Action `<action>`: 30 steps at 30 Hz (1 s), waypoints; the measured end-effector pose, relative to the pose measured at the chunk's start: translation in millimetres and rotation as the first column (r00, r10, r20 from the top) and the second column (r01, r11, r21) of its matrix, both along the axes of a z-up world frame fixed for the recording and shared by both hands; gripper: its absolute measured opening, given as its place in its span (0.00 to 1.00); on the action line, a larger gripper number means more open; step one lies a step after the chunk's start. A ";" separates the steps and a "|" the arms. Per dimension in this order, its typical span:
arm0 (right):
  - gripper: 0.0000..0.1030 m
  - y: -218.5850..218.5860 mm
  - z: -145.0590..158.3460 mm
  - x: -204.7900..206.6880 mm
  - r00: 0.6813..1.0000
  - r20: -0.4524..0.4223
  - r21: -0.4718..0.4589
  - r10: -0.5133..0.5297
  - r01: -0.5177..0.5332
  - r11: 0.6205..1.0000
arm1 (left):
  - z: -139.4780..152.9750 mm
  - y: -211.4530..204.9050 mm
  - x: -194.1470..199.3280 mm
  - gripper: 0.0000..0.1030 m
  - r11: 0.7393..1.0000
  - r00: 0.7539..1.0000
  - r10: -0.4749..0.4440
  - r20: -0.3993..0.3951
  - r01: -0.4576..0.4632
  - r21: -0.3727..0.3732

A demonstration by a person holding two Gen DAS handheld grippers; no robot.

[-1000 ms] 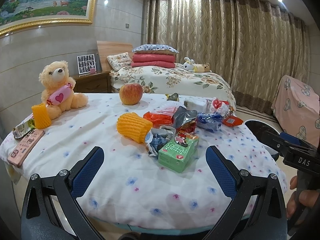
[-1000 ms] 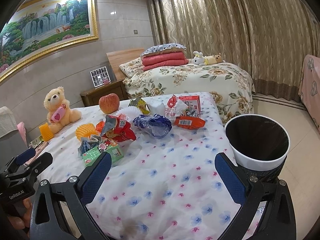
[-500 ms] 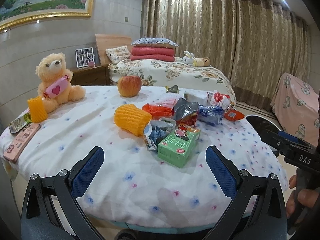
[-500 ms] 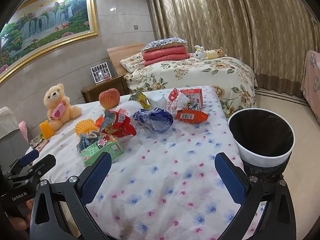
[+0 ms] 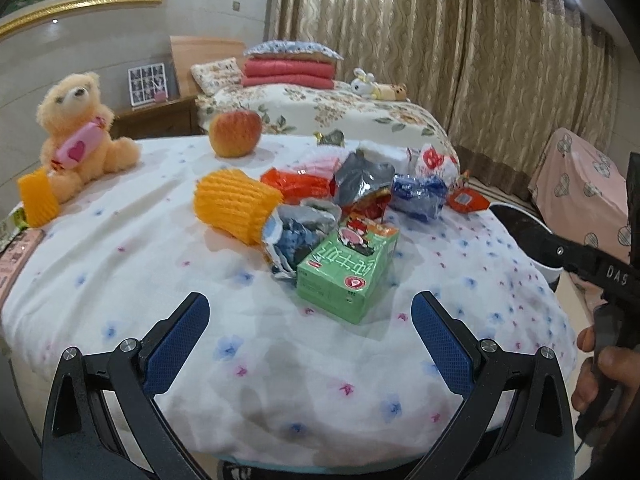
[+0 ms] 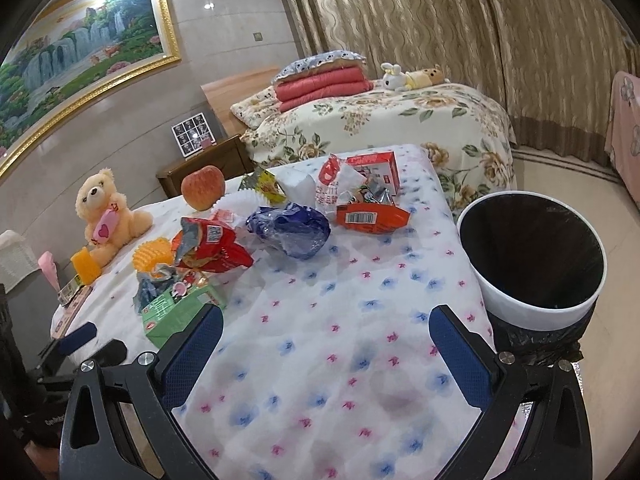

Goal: Collect trash
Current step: 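Grasp the green milk carton with the left tool while the right tool grasps the blue plastic bag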

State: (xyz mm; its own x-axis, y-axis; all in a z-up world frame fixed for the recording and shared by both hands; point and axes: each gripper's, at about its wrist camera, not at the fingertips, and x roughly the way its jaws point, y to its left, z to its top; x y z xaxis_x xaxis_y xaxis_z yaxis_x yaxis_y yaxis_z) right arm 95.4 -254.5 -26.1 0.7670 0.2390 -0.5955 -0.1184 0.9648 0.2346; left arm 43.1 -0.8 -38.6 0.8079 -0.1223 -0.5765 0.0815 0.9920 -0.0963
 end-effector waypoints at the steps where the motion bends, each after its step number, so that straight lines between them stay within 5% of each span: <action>1: 1.00 0.4 -0.9 2.0 1.000 -0.006 0.001 0.000 0.000 1.000 | -1.7 -1.5 3.9 1.00 1.000 1.000 -0.005 -0.010 0.005 -0.005; 12: 1.00 -12.9 -14.7 19.4 0.998 -0.066 0.023 -0.017 0.019 1.000 | -19.4 -18.9 38.6 0.99 0.996 0.992 -0.076 -0.097 0.072 -0.046; 19: 1.00 -29.8 -17.8 30.4 0.995 -0.088 0.041 -0.042 0.046 0.998 | -16.5 -40.5 35.9 0.95 0.981 0.979 -0.185 -0.081 0.180 -0.067; 26: 0.99 -28.3 -18.8 46.4 0.994 -0.106 0.047 -0.019 0.024 0.999 | -12.2 -23.4 46.4 0.95 0.996 0.992 -0.088 -0.087 0.086 -0.028; 30: 0.88 -17.6 -17.8 61.7 0.992 -0.119 0.046 0.031 -0.026 0.999 | -21.6 -19.2 61.4 0.95 0.997 0.987 -0.075 -0.139 0.075 -0.008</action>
State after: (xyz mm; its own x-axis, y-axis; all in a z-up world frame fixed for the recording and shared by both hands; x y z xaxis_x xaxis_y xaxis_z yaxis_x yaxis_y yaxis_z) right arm 157.1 -272.1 -44.0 0.6834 0.2880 -0.6708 -0.1141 0.9497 0.2916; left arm 104.5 -20.0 -60.3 0.7083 -0.1817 -0.6821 0.1414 0.9832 -0.1151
